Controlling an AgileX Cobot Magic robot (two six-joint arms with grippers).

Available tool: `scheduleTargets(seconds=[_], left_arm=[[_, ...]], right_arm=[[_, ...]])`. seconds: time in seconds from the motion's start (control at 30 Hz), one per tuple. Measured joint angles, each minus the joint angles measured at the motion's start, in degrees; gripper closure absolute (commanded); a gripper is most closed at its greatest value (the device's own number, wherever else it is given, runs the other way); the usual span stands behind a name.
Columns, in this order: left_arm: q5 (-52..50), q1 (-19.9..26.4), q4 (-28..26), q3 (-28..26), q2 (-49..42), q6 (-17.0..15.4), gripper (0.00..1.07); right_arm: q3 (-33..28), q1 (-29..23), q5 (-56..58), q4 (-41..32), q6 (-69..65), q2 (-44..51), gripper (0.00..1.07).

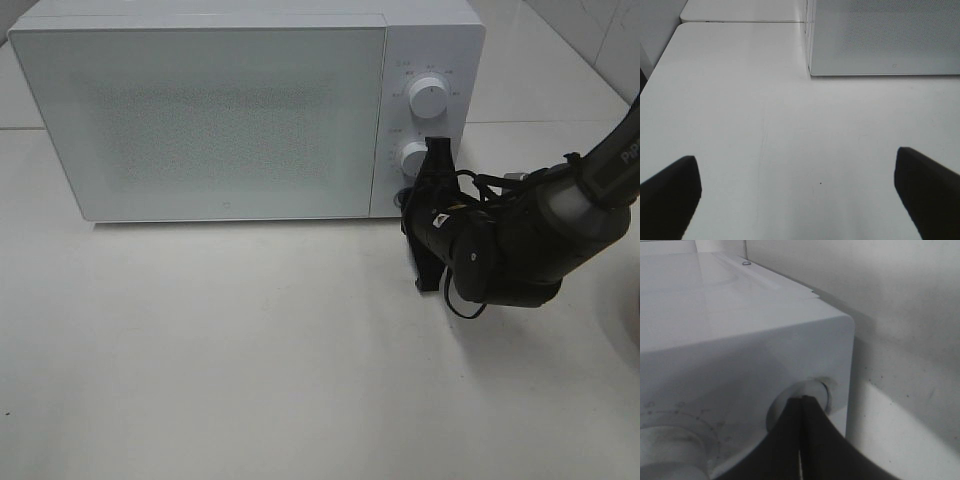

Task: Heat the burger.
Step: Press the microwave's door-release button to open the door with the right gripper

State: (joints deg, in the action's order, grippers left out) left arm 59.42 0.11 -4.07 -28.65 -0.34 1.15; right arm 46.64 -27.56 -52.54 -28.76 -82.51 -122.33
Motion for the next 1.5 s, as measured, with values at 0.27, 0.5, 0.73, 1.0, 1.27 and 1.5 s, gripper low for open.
scheduleTargets(seconds=[0.27, 0.5, 0.73, 1.0, 1.27, 1.5], left_arm=[[0.00, 0.00, 0.00, 0.00, 0.00, 0.00, 0.09], [0.00, 0.00, 0.00, 0.00, 0.00, 0.00, 0.09], [0.00, 0.00, 0.00, 0.00, 0.00, 0.00, 0.09], [0.00, 0.00, 0.00, 0.00, 0.00, 0.00, 0.09], [0.00, 0.00, 0.00, 0.00, 0.00, 0.00, 0.09], [0.00, 0.00, 0.00, 0.00, 0.00, 0.00, 0.09]], right_arm=[[0.69, -0.11, -1.15, -1.83, 0.52, -0.40, 1.07], [3.15, 0.06, 1.38, -1.89, 2.12, -1.60, 1.07], [3.44, 0.97, 2.06, -0.52, 3.21, -1.60, 1.07], [3.21, 1.20, 2.18, 0.34, 3.21, -1.43, 1.07], [1.89, 2.01, 2.75, 2.01, 3.21, 0.06, 1.07], [-1.03, 2.64, 4.81, 3.38, 3.21, 2.75, 1.07]])
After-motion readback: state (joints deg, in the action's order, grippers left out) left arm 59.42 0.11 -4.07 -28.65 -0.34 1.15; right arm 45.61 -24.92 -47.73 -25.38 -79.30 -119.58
